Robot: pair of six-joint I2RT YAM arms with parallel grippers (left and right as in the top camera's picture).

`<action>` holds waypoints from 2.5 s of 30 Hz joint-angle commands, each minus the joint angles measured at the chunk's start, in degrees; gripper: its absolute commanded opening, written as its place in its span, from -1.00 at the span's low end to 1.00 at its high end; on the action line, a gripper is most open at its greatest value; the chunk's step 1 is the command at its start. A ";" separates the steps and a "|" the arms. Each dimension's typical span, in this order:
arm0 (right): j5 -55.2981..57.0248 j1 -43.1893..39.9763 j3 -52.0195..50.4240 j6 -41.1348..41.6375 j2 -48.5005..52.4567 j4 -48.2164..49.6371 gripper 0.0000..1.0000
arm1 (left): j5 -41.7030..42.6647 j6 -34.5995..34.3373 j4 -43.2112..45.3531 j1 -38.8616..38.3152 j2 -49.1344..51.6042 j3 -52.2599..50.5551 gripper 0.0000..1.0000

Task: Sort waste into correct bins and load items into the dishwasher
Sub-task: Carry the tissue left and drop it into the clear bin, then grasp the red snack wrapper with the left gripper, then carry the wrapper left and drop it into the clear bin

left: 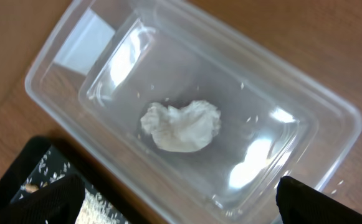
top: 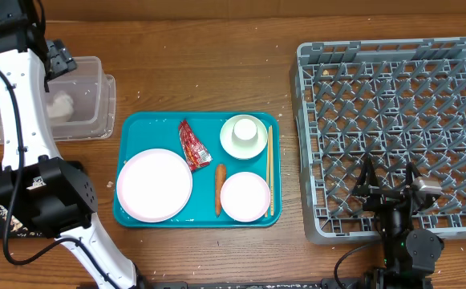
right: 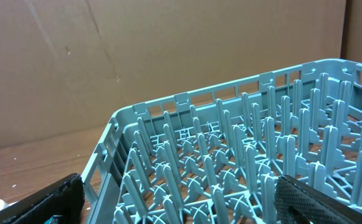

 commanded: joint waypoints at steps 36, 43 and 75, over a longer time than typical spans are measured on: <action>0.35 -0.07 -0.61 -0.22 -0.57 0.17 1.00 | 29.53 -4.66 -3.65 -25.22 0.94 -24.30 0.62; 0.35 -0.07 -0.61 -0.22 -0.57 0.17 1.00 | 29.11 -6.38 3.87 -25.92 0.94 -30.82 0.35; 0.35 -0.07 -0.61 -0.22 -0.57 0.17 1.00 | 22.67 -6.34 -5.11 -22.29 -2.56 -11.32 -0.92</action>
